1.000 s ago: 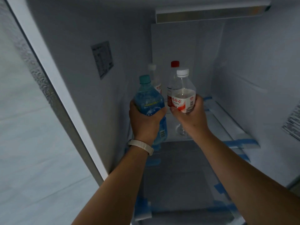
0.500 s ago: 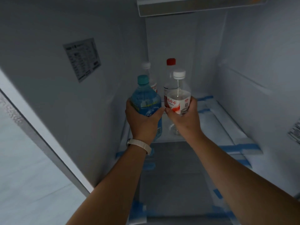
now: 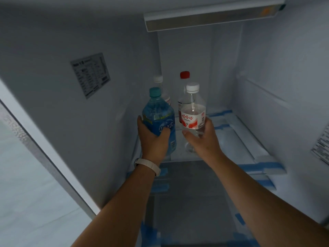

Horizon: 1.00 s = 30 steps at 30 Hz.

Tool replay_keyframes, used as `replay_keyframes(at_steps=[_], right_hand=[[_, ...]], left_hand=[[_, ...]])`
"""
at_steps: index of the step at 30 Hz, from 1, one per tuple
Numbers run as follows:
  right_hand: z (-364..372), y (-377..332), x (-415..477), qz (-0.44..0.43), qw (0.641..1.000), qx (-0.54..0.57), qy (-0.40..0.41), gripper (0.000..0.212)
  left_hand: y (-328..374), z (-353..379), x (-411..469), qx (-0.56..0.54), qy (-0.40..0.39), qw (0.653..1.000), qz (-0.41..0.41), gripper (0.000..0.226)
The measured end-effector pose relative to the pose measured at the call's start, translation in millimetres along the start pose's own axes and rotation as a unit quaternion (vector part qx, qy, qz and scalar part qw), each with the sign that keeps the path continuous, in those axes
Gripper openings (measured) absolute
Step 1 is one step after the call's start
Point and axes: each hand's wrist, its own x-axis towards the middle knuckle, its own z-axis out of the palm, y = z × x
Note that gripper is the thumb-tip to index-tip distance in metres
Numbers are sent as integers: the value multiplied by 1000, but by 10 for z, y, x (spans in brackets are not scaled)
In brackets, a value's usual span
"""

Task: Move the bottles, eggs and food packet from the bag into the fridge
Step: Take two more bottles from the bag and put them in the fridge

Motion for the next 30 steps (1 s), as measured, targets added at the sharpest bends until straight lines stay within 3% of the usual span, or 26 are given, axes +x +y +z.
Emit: replay_keyframes(at_steps=[4,9,15,30], right_hand=[[-25,-8,17,21,999,16,-26,46],[-44,49,83,58,997,40,-45,57],[-19,77,181,88,991,80,-54,57],[22,135,399,124,981,115,-94,78]], left_hand=[[-4,-80,7,33,-7,999,11,96],[-34,-63,41,95,-1,994,52,77],[-42,86,37,144,48,988,30,112],[-114,296,143,185,121,974,52,115]])
